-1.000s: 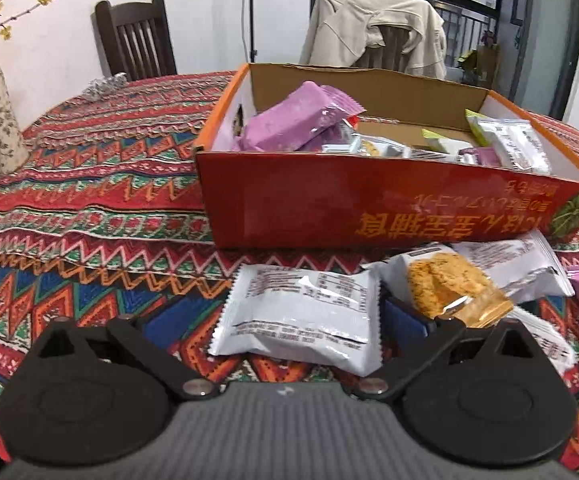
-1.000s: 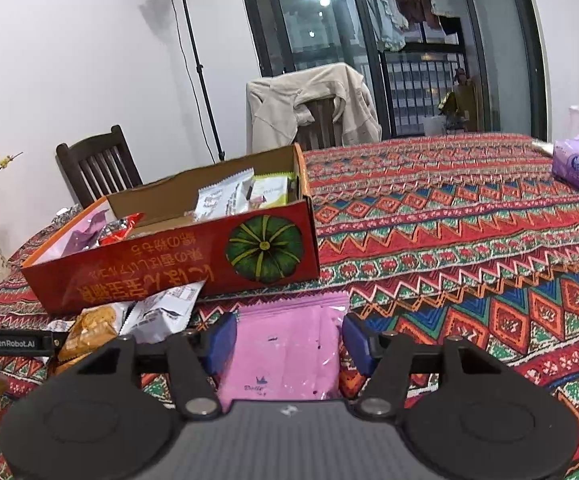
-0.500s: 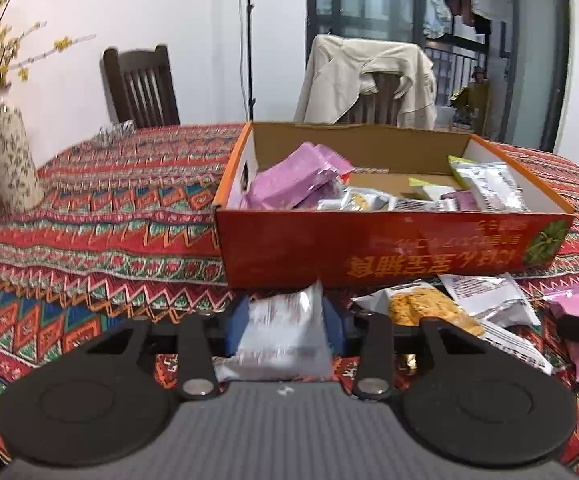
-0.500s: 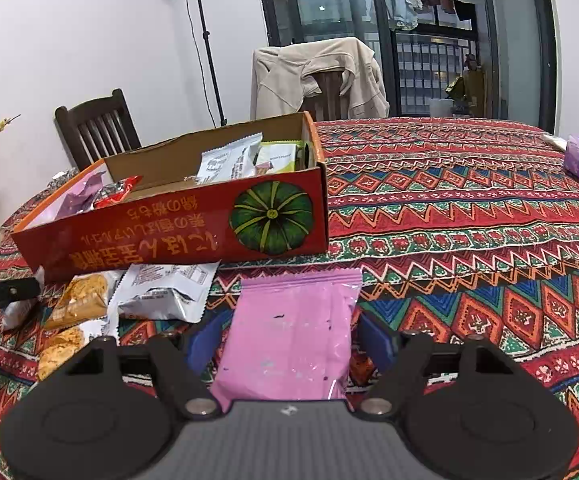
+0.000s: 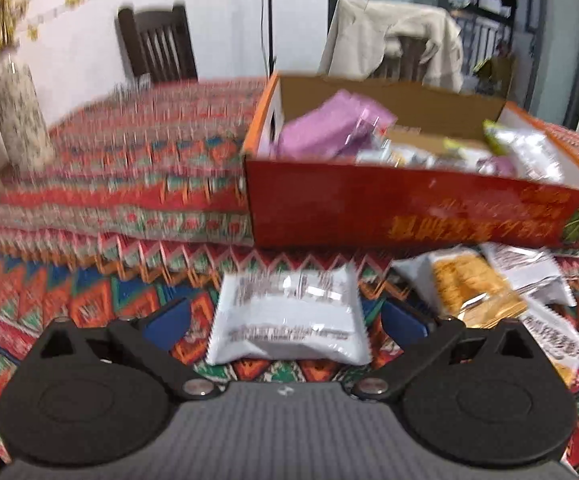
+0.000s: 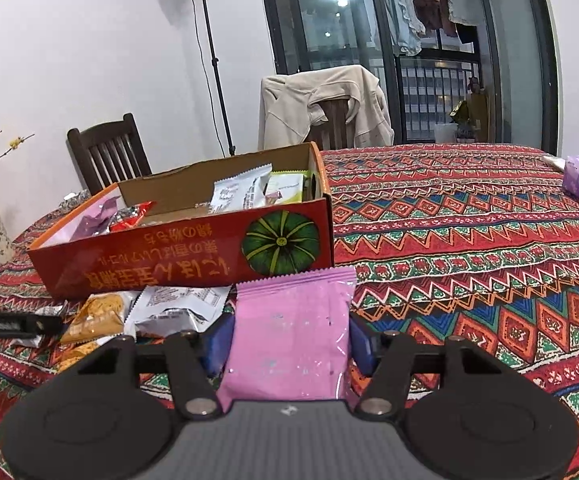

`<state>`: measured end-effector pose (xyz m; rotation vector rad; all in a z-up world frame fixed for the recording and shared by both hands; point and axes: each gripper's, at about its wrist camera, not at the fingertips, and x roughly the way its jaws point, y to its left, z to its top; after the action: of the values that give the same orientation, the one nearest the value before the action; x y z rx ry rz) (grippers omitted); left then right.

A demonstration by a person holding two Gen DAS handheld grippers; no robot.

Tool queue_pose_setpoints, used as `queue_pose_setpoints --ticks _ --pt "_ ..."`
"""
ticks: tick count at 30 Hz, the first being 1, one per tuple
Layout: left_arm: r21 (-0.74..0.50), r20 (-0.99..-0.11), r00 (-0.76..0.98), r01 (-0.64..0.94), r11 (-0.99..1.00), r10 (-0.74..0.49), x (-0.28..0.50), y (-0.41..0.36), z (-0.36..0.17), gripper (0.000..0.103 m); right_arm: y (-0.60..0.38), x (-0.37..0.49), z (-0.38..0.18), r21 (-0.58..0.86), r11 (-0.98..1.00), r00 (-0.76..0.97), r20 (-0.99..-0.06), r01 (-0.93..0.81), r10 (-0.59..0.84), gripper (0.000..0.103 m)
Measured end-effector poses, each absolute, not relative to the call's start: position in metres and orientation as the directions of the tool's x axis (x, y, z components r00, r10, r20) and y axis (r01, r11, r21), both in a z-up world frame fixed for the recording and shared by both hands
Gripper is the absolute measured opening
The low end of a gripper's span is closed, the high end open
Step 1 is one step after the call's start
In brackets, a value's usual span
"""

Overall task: Organize snacks
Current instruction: 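Carry both packets over the box and open both tools to drop them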

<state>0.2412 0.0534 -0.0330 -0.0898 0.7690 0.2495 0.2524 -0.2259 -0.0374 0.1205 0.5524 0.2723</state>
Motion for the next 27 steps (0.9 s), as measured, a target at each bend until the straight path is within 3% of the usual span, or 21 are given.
queue_pose_setpoints --ticks 2,5,8,10,13,19,20,21,22,24,27 --pt "0.015 -0.684 0.698 -0.276 0.961 0.211 0.239 0.054 -0.035 0.102 -0.226 0.251 -0.036 0.183 0.956 0.820 -0.493 -0.229 0.291 0.059" --pt "-0.002 -0.665 0.719 -0.271 0.962 0.201 0.232 0.055 -0.031 0.076 -0.226 0.249 -0.035 0.180 0.955 0.822 -0.488 -0.236 0.295 0.059" --pt "-0.035 -0.646 0.743 -0.256 0.966 0.173 0.224 0.056 -0.028 0.068 -0.226 0.250 -0.035 0.187 0.952 0.819 -0.487 -0.243 0.305 0.059" --pt "-0.039 -0.621 0.764 -0.252 0.967 0.174 0.220 0.054 -0.023 0.054 -0.225 0.250 -0.035 0.185 0.950 0.817 -0.486 -0.250 0.310 0.059" --pt "-0.056 -0.573 0.802 -0.241 0.969 0.167 0.211 0.053 -0.012 0.047 -0.223 0.243 -0.032 0.181 0.946 0.835 -0.447 -0.268 0.322 0.059" --pt "-0.043 -0.528 0.833 -0.219 0.975 0.164 0.201 0.049 -0.002 0.041 -0.218 0.228 -0.021 0.130 0.948 0.868 -0.381 -0.291 0.319 0.059" --pt "-0.045 -0.528 0.833 -0.225 0.973 0.168 0.201 0.050 -0.001 0.042 -0.218 0.227 -0.019 0.128 0.948 0.869 -0.378 -0.292 0.319 0.059" --pt "-0.048 -0.529 0.830 -0.235 0.971 0.175 0.200 0.052 0.000 0.053 -0.218 0.226 -0.017 0.129 0.948 0.870 -0.375 -0.293 0.320 0.059" --pt "-0.052 -0.532 0.828 -0.242 0.969 0.178 0.199 0.054 0.000 0.079 -0.218 0.225 -0.015 0.126 0.948 0.871 -0.373 -0.293 0.319 0.059" --pt "-0.043 -0.543 0.823 -0.222 0.974 0.164 0.200 0.057 -0.003 0.103 -0.218 0.224 -0.013 0.115 0.949 0.872 -0.375 -0.292 0.314 0.059" --pt "0.018 -0.609 0.772 -0.215 0.976 0.181 0.216 0.058 -0.009 0.103 -0.220 0.224 -0.010 0.099 0.954 0.875 -0.380 -0.284 0.300 0.059"
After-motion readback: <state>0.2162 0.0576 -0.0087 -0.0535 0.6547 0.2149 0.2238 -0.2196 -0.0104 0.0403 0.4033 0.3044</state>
